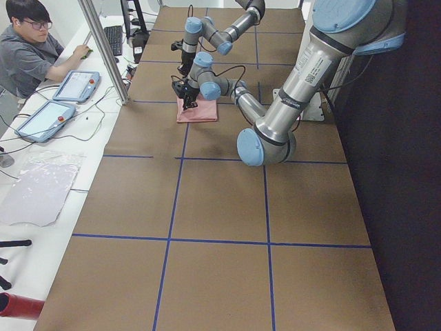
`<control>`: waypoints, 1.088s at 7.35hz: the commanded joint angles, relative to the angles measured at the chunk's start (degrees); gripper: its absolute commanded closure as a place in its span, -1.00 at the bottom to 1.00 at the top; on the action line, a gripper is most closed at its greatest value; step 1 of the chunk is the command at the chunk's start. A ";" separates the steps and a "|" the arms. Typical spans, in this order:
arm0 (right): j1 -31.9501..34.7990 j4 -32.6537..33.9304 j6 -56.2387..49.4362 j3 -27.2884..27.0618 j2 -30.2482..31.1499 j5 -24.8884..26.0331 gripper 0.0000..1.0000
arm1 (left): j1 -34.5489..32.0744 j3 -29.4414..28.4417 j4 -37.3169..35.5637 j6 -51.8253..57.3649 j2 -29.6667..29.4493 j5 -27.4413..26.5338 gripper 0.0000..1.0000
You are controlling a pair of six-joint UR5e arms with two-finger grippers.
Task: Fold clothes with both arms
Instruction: 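Lay the fold down, open both grippers and raise them away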
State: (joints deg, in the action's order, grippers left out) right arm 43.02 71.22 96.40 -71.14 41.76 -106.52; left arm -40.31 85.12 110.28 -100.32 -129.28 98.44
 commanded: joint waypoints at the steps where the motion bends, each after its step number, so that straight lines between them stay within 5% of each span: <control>1: 1.45 -11.77 -1.30 8.28 -1.07 1.48 -1.00 | -1.09 -3.91 4.67 2.50 -0.71 -0.09 -1.00; 3: 2.24 -11.80 -1.56 8.47 -0.98 1.67 -1.00 | -1.70 -3.91 4.68 2.76 -0.71 0.09 -1.00; 5: 5.22 -9.10 -9.17 7.51 0.33 0.01 -1.00 | -6.07 -3.65 4.50 8.17 -0.54 6.64 -1.00; 6: 7.67 -3.69 -14.78 4.81 1.73 -3.13 -1.00 | -9.41 -3.13 3.89 13.17 0.24 11.03 -1.00; 8: 12.50 13.42 -35.73 -10.43 10.84 -4.66 -1.00 | -16.08 4.32 2.14 27.38 7.77 13.87 -1.00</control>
State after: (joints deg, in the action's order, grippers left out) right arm 52.31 74.24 73.73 -72.48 47.13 -110.09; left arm -52.03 85.58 113.61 -81.62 -125.67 109.84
